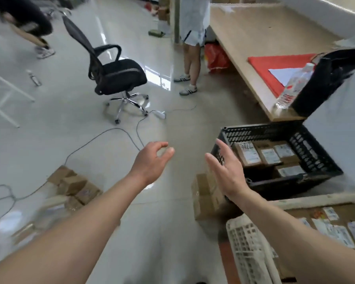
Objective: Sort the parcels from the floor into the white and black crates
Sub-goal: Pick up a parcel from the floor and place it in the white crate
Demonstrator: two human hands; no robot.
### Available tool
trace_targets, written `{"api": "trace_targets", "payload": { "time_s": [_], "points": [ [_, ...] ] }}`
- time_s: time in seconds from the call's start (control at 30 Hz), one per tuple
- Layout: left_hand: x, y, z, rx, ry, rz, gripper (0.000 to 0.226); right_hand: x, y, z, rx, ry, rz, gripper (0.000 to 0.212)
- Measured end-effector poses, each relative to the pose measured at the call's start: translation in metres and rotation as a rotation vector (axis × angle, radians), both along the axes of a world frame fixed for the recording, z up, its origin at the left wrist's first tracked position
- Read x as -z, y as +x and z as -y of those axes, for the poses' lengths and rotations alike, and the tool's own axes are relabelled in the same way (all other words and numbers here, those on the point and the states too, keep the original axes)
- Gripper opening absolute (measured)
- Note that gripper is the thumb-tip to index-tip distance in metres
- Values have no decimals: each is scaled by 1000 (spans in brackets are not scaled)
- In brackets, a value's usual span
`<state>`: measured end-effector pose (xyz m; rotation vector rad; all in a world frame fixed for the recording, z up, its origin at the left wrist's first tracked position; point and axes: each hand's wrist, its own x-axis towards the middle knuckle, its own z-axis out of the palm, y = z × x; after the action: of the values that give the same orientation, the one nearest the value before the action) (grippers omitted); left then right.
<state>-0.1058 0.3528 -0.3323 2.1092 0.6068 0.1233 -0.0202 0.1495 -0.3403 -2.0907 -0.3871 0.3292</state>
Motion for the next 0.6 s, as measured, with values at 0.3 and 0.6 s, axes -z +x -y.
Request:
{"api": "trace_targets", "payload": {
  "time_s": [0.3, 0.6],
  "points": [
    [11, -184, -168, -400, -18, -12, 42, 7, -113, -202, -345, 6, -44, 80],
    [21, -343, -252, -705, -7, -18, 40, 21, -222, -340, -647, 22, -44, 80]
  ]
}}
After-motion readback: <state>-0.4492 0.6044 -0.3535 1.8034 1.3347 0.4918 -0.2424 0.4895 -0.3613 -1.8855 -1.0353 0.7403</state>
